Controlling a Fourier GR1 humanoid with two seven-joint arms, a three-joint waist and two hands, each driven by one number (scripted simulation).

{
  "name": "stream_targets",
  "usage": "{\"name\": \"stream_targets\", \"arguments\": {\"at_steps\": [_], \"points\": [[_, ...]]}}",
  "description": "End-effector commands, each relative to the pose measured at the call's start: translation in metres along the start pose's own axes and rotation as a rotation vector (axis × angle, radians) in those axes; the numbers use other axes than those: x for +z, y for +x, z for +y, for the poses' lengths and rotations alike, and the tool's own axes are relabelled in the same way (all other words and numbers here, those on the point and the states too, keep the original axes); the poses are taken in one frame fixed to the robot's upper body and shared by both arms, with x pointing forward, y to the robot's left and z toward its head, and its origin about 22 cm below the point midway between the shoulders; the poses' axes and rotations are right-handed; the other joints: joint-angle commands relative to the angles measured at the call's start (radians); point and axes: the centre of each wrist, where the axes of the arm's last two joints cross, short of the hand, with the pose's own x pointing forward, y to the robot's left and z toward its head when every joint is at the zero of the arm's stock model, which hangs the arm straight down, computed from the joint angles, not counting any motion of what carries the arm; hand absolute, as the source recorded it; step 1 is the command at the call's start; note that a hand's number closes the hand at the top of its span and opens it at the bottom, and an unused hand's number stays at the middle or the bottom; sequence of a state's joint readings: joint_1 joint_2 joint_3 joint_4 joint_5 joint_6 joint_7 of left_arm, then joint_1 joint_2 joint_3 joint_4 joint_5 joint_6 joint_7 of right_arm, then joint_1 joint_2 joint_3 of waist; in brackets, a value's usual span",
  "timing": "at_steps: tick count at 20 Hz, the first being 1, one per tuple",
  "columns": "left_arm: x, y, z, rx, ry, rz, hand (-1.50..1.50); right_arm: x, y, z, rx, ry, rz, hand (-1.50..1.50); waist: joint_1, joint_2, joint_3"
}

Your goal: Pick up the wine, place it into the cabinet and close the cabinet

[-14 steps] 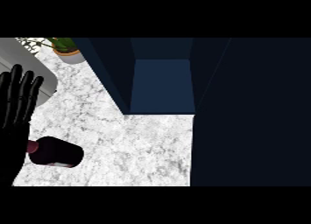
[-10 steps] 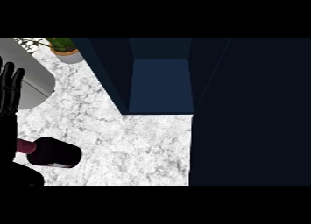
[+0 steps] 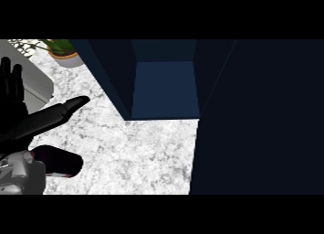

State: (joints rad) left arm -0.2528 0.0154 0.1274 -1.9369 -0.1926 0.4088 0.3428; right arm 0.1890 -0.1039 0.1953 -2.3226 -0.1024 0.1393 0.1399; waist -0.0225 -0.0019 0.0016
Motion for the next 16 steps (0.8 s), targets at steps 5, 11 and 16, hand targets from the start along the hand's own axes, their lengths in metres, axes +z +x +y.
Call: {"name": "stream_targets", "arguments": {"at_steps": [5, 11, 16], "points": [[0.006, 0.029, -0.074, 0.024, 0.038, 0.039, -1.50, 0.024, 0.053, 0.017, -0.037, 0.056, 0.007, -1.50, 0.009, 0.000, -0.001], [0.020, 0.060, -0.097, 0.032, 0.055, 0.038, -1.50, 0.031, 0.064, 0.022, -0.041, 0.046, 0.024, -1.50, 0.012, -0.003, -0.001], [0.036, 0.068, -0.102, 0.048, 0.040, 0.070, -1.50, 0.031, 0.072, 0.028, -0.041, 0.024, 0.023, -1.50, 0.015, -0.004, -0.001]]}}
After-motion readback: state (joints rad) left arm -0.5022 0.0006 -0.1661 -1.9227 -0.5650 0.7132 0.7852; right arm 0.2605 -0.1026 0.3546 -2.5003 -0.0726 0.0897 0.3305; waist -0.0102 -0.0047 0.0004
